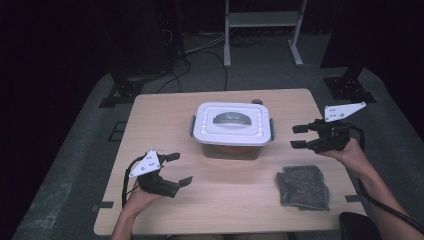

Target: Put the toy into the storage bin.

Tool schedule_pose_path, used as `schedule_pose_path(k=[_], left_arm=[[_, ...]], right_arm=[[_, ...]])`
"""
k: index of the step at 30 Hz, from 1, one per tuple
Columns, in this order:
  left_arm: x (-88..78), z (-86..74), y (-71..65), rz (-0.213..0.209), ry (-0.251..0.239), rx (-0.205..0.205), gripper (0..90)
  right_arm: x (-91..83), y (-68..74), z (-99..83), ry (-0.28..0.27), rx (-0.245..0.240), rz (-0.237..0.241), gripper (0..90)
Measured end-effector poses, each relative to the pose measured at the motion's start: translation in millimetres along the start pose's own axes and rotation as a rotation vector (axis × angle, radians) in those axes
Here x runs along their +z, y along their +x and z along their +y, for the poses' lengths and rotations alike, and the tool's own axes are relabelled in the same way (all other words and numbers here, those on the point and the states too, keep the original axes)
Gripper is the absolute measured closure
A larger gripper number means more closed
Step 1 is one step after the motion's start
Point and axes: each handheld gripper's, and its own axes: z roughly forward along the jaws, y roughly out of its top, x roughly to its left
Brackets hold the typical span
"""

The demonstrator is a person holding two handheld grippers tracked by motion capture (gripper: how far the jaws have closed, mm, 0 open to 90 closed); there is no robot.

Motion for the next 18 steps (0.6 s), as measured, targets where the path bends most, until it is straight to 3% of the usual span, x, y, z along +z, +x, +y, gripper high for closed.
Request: schedule_pose_path(k=[18], left_arm=[[3.1, 3.3, 1.1, -0.003, -0.006, 0.005, 8.5]], right_arm=[[-9.8, 7.3, -21.3, -0.013, 0.026, -0.025, 34.2]])
